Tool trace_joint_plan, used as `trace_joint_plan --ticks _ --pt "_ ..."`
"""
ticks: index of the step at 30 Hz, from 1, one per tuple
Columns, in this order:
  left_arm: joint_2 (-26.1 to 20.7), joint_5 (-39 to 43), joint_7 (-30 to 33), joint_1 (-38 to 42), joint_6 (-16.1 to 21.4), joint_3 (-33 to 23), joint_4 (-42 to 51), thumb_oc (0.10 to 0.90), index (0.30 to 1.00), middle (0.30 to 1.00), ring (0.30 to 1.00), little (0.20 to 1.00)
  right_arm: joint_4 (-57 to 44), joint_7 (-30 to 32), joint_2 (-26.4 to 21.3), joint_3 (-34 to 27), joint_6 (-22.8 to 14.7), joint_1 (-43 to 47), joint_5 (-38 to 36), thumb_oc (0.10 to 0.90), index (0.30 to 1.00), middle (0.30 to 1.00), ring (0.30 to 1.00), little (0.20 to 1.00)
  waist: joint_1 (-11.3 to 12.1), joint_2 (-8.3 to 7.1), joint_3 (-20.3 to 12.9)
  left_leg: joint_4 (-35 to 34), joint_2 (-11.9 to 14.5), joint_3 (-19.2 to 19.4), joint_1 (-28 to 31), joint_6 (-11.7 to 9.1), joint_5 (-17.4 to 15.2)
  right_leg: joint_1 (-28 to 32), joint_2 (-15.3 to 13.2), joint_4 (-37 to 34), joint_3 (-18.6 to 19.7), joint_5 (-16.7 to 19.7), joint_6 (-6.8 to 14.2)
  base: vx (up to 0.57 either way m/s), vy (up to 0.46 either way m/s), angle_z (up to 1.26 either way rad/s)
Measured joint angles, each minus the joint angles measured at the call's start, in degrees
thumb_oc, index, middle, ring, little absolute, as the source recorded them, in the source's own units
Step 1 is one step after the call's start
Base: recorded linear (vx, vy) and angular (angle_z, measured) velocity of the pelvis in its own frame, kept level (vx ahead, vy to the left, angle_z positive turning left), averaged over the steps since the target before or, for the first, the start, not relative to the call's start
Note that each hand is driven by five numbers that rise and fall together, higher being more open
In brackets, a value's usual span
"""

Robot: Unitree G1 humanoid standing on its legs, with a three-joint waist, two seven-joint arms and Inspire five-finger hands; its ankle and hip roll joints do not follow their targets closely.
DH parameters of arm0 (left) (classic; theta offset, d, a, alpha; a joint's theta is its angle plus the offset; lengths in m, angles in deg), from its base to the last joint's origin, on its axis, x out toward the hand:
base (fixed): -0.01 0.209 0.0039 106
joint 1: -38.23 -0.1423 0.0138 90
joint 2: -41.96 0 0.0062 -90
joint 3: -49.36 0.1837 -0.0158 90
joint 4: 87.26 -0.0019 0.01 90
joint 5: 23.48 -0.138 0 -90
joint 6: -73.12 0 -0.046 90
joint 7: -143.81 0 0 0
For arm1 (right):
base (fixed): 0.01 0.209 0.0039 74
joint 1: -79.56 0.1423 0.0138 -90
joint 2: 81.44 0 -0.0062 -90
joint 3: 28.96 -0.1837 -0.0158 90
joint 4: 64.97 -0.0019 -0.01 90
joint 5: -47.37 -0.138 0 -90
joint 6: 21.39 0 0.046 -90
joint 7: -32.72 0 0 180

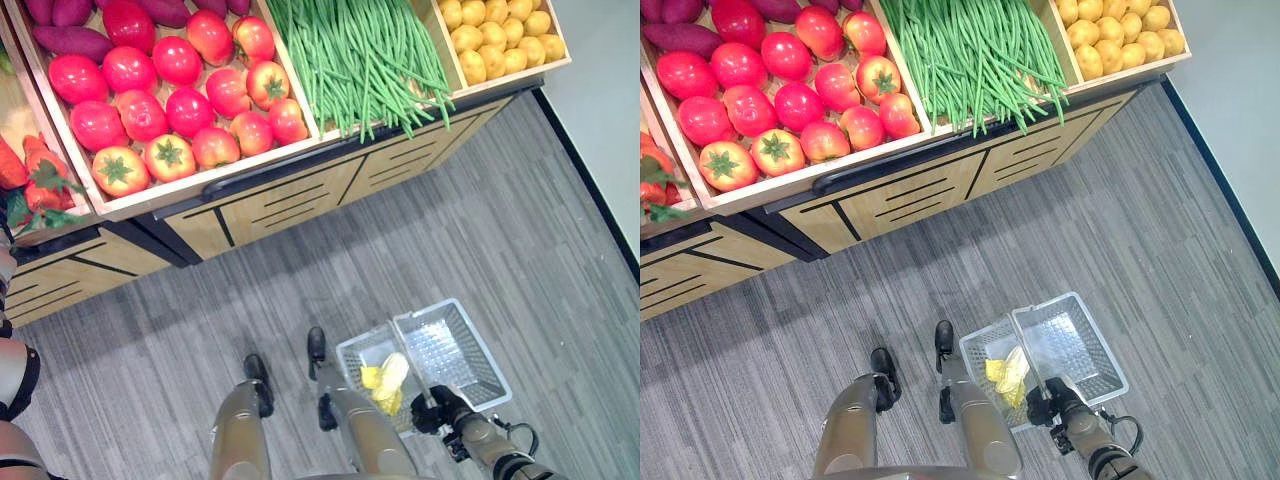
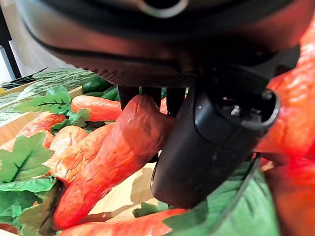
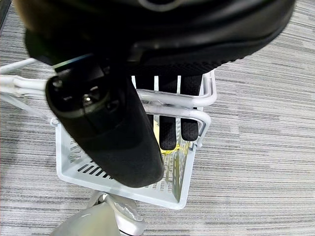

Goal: Get the vegetables into the basket

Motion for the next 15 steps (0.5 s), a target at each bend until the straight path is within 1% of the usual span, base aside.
trace_joint_plan --ticks 4,8,11,13,15 --pt "-0.3 -0.1 0.7 0.0 0.3 0.0 2.1 0.4 0.3 0.3 0.3 0.3 0.0 0.0 0.0 0.0 0.0 0.0 0.4 0.4 0.3 0.3 0.3 0.3 0.0 0.01 0.0 -1.0 -0.4 -0.4 0.5 -0.1 0.6 0.4 -0.2 0.0 -0.3 0.0 -0.1 -0.01 -0.006 0.07" --pt "-0.5 0.0 0.8 0.0 0.7 0.1 4.2 0.4 0.3 0.3 0.3 0.3 0.0 -0.2 0.0 0.0 0.1 -0.1 0.5 0.4 0.3 0.3 0.3 0.3 0.2 0.08 0.1 -1.5 -0.5 -0.5 2.3 -0.2 0.7 2.0 -0.1 -0.2 -0.5 -0.2 -0.3 0.0 0.0 0.0" --pt "-1.3 0.0 1.4 0.0 1.1 0.0 6.1 0.4 0.3 0.3 0.3 0.3 0.1 -0.3 0.0 0.1 0.1 -0.1 0.7 0.4 0.3 0.3 0.3 0.3 0.3 0.11 0.1 -1.7 -0.5 -0.5 2.9 -0.3 0.8 2.6 -0.1 -0.2 -0.5 -0.4 -0.4 0.0 0.0 0.0" --pt "-2.9 0.0 2.2 0.4 1.5 0.1 6.9 0.4 0.3 0.3 0.3 0.3 0.6 -0.3 0.0 0.0 0.2 -0.1 1.0 0.4 0.3 0.3 0.3 0.3 0.3 0.14 0.1 -2.0 -0.5 -0.6 3.1 -0.4 1.0 2.7 -0.1 -0.2 -0.6 -0.4 -0.4 -0.01 0.016 0.01" --pt "-4.3 0.0 2.3 2.2 1.3 3.2 6.6 0.4 0.3 0.3 0.3 0.3 1.1 -0.5 0.0 0.0 0.2 -0.1 1.0 0.4 0.3 0.3 0.3 0.3 0.3 0.17 0.1 -2.2 -0.7 -0.9 3.4 -0.4 1.1 3.0 -0.1 -0.2 -0.8 -0.3 -0.5 -0.01 0.019 0.05"
